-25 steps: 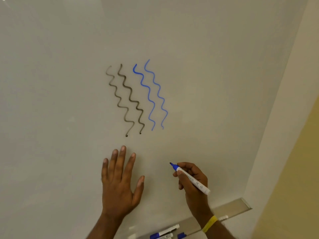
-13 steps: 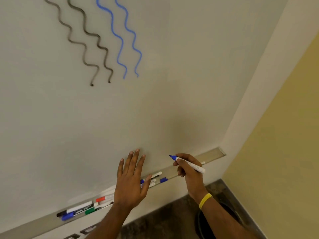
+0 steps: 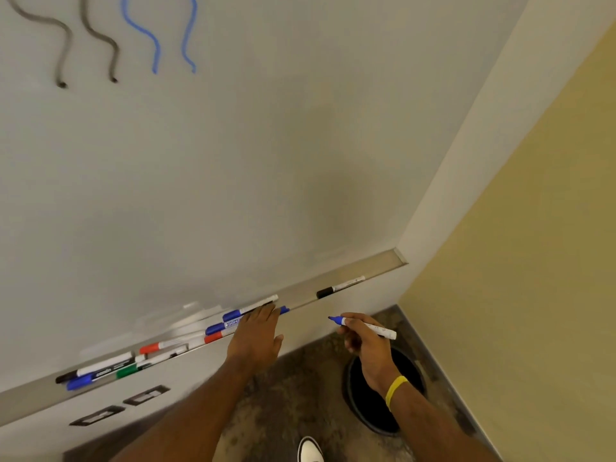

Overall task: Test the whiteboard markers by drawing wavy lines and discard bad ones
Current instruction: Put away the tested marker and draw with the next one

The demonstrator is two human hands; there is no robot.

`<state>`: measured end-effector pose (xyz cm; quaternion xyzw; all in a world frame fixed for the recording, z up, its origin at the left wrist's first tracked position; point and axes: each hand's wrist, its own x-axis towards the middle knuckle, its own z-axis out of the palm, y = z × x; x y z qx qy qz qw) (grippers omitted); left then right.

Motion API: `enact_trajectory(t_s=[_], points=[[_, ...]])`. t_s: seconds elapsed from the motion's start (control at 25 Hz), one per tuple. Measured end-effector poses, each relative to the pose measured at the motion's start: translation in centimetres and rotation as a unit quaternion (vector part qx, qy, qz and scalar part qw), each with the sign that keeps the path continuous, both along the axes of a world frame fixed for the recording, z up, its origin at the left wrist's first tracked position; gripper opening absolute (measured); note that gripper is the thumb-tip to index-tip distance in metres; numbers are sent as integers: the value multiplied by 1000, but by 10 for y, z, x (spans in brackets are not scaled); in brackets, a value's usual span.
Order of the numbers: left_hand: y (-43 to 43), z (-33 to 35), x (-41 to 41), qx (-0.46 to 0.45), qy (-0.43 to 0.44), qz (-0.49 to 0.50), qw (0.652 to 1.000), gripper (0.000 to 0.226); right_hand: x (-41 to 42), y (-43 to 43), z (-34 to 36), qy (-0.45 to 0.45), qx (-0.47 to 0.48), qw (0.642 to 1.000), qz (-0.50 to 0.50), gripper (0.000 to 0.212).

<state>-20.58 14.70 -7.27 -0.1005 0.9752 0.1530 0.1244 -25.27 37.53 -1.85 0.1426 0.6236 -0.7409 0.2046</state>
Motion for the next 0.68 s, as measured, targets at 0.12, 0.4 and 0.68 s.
enact_trajectory(t_s=[0.12, 0.4, 0.68], points=[[6, -9, -17, -18, -4, -19, 1000, 62, -4, 3, -8, -24, -11, 1000, 5, 14], [12, -21, -42, -21, 24, -26, 999, 50, -10, 4, -18, -29, 2, 999, 32, 14], [10, -27, -63, -29, 25, -8, 999, 32, -20, 3, -17, -36, 9, 999, 39, 15]])
